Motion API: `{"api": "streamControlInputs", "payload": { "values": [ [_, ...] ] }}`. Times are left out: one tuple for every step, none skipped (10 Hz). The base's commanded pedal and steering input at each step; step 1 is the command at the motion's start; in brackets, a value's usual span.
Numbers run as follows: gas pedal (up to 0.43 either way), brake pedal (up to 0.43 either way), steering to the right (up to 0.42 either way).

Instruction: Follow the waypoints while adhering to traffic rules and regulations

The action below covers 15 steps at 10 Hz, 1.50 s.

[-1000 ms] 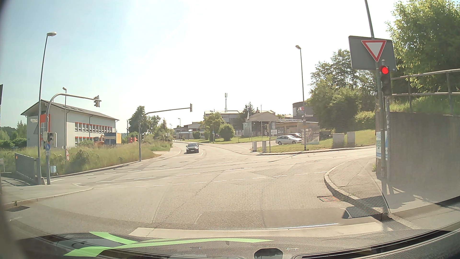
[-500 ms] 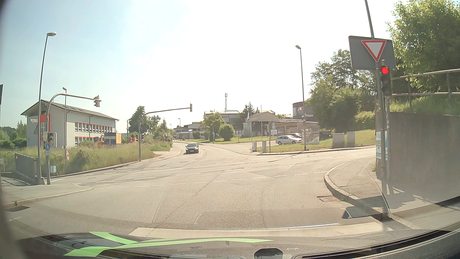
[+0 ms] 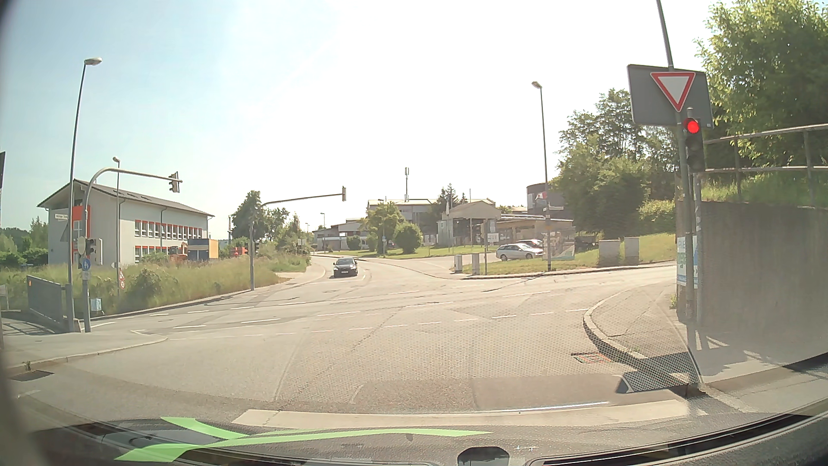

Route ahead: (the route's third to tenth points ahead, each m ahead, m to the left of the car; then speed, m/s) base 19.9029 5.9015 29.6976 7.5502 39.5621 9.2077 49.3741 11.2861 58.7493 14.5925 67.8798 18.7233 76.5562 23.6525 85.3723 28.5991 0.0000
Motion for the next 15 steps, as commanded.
{"api": "streamControlInputs", "payload": {
  "values": [
    [0.0, 0.213, 0.006],
    [0.0, 0.213, 0.006],
    [0.0, 0.213, 0.006],
    [0.0, 0.213, 0.006],
    [0.0, 0.207, 0.006],
    [0.0, 0.207, 0.006],
    [0.0, 0.201, 0.006],
    [0.0, 0.201, 0.006],
    [0.0, 0.201, 0.006],
    [0.0, 0.201, 0.006],
    [0.0, 0.207, 0.006],
    [0.0, 0.207, 0.006],
    [0.0, 0.213, 0.006],
    [0.0, 0.213, 0.006],
    [0.0, 0.22, 0.006]
  ]
}}
